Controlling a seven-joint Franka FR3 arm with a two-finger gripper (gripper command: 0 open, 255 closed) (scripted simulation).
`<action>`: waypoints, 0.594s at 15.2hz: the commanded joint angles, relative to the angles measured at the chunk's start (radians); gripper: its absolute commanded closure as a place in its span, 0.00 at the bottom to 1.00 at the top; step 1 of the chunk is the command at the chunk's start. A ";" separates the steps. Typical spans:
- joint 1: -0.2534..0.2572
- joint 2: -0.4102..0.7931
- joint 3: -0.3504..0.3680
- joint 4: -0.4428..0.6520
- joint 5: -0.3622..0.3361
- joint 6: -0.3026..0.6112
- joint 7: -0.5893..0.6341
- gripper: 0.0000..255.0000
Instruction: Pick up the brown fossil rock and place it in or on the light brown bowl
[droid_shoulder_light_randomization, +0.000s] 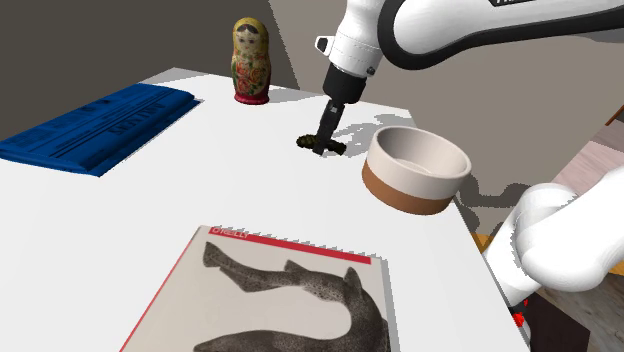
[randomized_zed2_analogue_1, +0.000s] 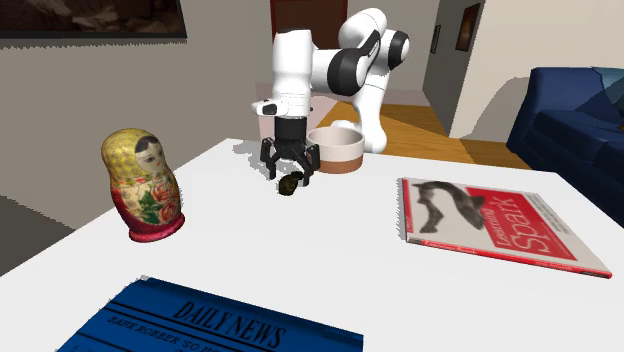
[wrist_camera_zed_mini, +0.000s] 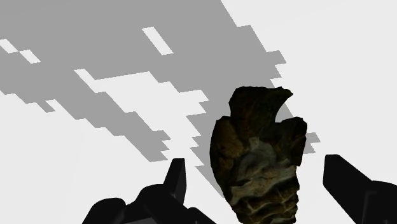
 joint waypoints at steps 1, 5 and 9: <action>0.000 0.000 0.000 0.000 0.000 0.000 0.000 0.00; 0.000 0.000 0.000 0.000 0.000 0.000 0.000 1.00; 0.000 0.000 0.000 0.000 0.000 0.000 0.000 1.00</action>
